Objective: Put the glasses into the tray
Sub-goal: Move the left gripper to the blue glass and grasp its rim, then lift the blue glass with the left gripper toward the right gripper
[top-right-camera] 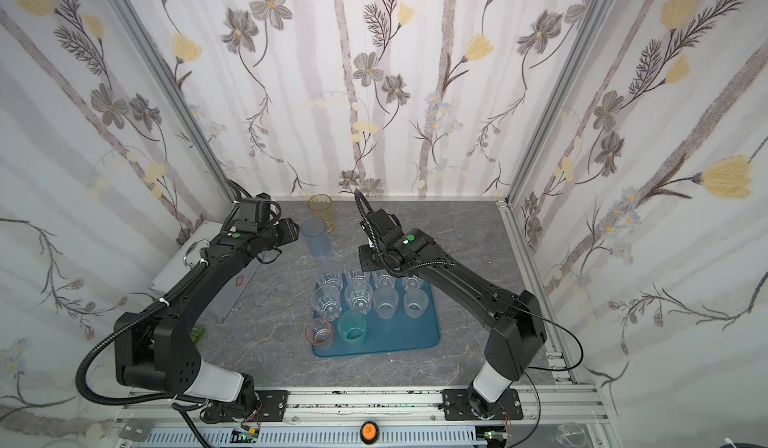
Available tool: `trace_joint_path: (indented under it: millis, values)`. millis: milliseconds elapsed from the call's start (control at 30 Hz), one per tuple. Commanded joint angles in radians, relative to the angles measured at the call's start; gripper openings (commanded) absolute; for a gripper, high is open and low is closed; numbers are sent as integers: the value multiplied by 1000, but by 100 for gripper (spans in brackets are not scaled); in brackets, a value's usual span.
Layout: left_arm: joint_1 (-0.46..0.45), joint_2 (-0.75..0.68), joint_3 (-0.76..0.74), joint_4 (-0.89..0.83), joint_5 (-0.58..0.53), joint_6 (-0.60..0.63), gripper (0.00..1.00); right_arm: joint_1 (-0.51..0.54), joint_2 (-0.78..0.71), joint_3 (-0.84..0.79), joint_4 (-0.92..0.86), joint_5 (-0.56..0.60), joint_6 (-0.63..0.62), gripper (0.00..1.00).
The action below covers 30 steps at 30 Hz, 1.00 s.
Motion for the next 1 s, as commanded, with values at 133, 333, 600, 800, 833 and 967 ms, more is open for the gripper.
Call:
trace_joint_path:
  millis: [133,333,600,800,833,967]
  values:
    - [3,118,85,41,-12,6,47,-4,-13,-60,88,24,40,37]
    - [-10,222,171,43,-3,15,43,-8,-7,-81,112,11,45,37]
    - [-30,311,207,42,-77,48,34,-9,8,-80,139,-3,53,37]
    - [-67,334,189,41,-159,61,14,-8,27,-83,152,-8,58,37]
    - [-69,328,182,40,-169,63,11,-9,28,-83,155,-8,58,37]
    - [-84,270,144,39,-209,60,0,-14,25,-72,160,-14,58,37]
